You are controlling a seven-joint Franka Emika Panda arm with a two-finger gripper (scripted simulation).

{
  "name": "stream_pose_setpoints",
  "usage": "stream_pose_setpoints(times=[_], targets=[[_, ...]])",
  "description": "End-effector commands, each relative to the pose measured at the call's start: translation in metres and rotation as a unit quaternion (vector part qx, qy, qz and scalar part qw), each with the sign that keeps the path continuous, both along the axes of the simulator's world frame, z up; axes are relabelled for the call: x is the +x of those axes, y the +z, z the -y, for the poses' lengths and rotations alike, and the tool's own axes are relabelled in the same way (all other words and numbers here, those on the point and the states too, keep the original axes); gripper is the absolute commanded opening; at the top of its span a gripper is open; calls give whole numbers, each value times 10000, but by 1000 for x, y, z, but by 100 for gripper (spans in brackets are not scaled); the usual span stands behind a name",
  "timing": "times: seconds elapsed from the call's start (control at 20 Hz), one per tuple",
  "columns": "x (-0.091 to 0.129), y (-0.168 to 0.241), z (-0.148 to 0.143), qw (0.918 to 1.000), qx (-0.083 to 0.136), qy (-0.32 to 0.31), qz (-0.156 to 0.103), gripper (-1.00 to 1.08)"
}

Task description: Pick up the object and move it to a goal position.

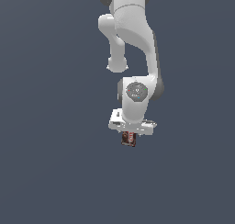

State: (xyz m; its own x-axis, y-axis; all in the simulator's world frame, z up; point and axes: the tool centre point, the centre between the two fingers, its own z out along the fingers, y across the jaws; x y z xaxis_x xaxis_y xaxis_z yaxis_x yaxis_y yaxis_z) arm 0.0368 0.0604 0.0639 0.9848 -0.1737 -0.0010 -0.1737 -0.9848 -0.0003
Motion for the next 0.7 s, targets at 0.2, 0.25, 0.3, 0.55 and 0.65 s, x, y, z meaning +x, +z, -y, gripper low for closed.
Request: stream_pose_setpoints(times=[0.2, 0.25, 0.3, 0.55, 0.65], targets=[[-1, -25, 0, 10000, -2, -11, 0, 100], [-1, -31, 0, 10000, -2, -13, 1, 100], [-1, -36, 0, 10000, -2, -15, 2, 100], [0, -48, 0, 10000, -3, -20, 5, 100], [1, -48, 0, 10000, -3, -20, 5, 100]])
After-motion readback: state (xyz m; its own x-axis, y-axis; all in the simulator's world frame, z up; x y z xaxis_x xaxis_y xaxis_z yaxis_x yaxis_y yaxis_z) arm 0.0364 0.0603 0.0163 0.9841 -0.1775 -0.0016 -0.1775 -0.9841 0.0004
